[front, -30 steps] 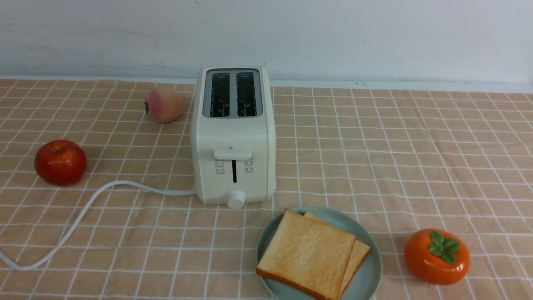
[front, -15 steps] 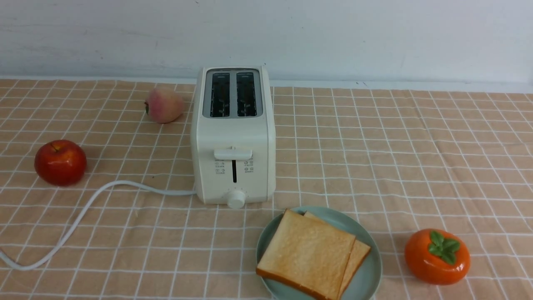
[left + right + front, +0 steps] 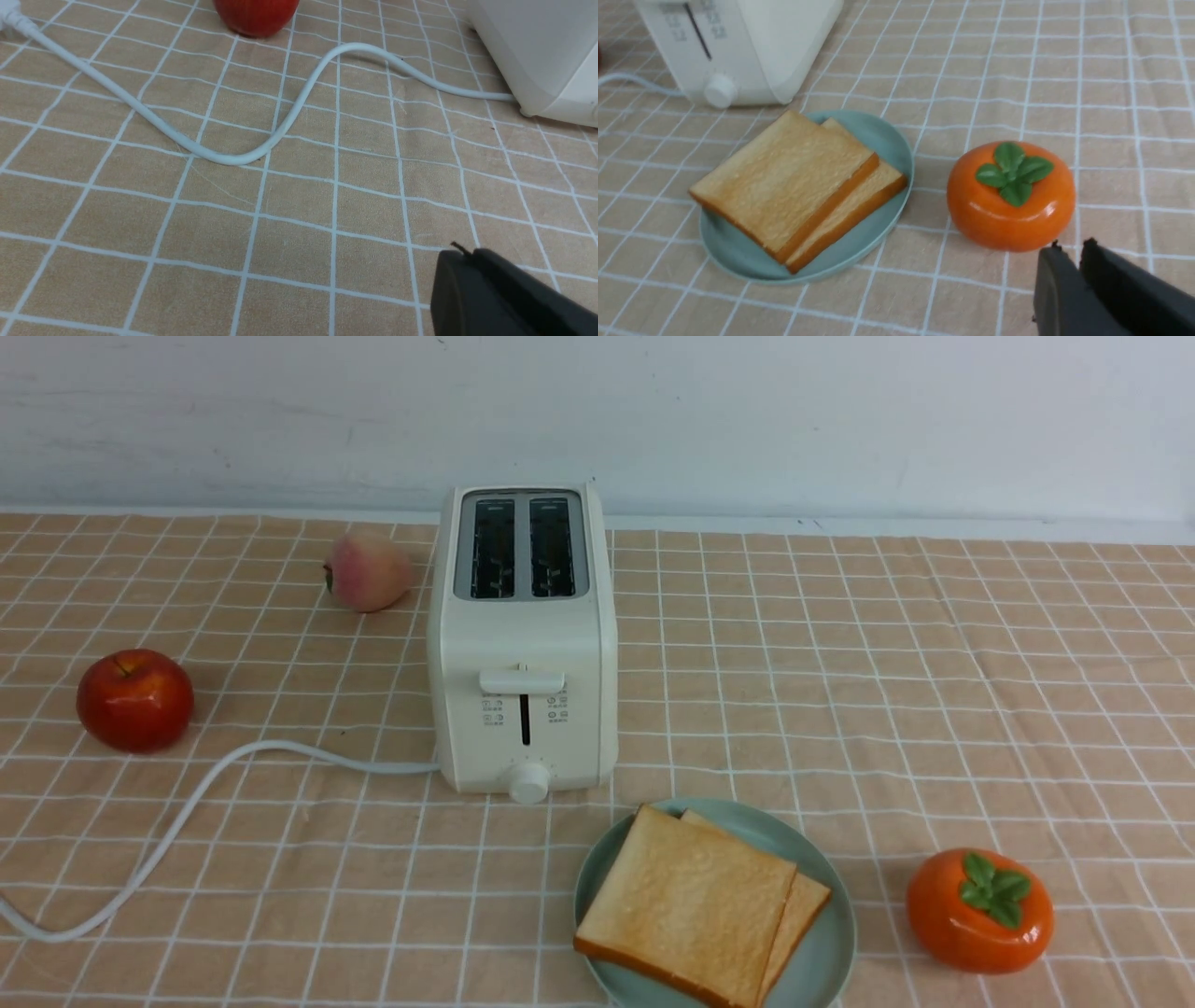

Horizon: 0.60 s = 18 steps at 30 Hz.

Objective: Take toasted bread from bread machine on light coffee tablecloth place on plate.

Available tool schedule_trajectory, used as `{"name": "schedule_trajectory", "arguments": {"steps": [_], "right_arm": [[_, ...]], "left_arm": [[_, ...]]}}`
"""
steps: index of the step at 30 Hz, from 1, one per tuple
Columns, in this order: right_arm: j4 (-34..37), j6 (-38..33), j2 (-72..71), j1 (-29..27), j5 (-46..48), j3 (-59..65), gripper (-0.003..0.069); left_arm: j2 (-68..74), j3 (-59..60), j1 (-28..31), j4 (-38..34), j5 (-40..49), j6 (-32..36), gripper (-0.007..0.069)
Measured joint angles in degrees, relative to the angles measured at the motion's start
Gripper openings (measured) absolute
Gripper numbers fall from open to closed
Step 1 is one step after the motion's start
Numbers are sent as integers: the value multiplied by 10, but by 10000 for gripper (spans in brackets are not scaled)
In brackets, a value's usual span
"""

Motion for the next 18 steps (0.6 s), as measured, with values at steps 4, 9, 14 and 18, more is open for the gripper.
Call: {"name": "schedule_trajectory", "arguments": {"steps": [4, 9, 14, 18], "right_arm": [[0, 0, -56, -60, 0, 13, 82], [-1, 0, -83, -124, 0, 18, 87], [-3, 0, -83, -183, -4, 36, 93], [-5, 0, -83, -203, -9, 93, 98]], "left_arm": [[0, 0, 0, 0, 0, 0, -1], [0, 0, 0, 0, 0, 0, 0], [0, 0, 0, 0, 1, 0, 1], [0, 0, 0, 0, 1, 0, 5]]}}
